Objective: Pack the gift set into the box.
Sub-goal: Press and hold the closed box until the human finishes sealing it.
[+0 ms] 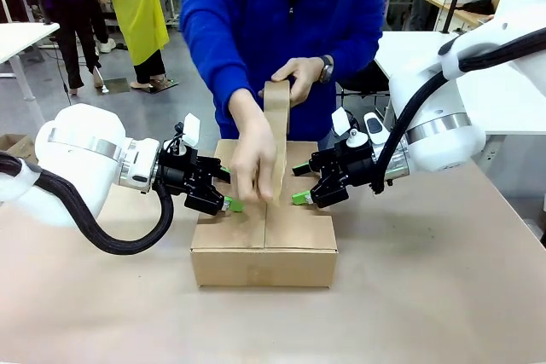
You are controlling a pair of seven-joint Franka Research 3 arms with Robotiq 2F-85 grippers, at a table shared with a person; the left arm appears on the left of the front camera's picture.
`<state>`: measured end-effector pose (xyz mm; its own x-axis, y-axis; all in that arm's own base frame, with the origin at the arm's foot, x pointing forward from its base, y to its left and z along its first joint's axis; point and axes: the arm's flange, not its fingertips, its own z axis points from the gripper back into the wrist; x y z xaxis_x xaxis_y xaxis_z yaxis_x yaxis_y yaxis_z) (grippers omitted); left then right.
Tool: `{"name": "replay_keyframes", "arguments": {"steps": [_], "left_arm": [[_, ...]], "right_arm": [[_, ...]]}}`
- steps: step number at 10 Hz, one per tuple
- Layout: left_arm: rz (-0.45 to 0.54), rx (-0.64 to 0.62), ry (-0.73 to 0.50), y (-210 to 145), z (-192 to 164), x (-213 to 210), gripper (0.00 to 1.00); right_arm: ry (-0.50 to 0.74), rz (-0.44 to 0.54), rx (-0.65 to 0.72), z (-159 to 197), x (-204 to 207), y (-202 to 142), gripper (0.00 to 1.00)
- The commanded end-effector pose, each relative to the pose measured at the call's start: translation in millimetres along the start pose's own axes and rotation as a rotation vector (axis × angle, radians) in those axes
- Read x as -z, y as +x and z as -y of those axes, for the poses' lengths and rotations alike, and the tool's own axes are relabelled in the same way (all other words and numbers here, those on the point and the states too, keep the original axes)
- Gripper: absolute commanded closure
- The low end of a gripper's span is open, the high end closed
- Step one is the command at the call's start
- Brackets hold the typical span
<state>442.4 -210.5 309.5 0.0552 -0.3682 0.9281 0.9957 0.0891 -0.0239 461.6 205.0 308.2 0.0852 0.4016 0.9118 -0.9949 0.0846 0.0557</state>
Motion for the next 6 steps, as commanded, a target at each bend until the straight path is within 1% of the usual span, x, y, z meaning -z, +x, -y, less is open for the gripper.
{"name": "replay_keyframes", "arguments": {"steps": [1, 6], "left_arm": [[-0.006, -0.004, 0.000, -2.6, 1.0, 0.7, 0.00], [-0.006, -0.004, 0.000, -2.6, 1.0, 0.7, 0.00]], "right_arm": [[-0.002, -0.005, -0.009, -0.3, 1.3, -2.4, 0.00], [-0.002, -0.005, -0.009, -0.3, 1.3, -2.4, 0.00]]}}
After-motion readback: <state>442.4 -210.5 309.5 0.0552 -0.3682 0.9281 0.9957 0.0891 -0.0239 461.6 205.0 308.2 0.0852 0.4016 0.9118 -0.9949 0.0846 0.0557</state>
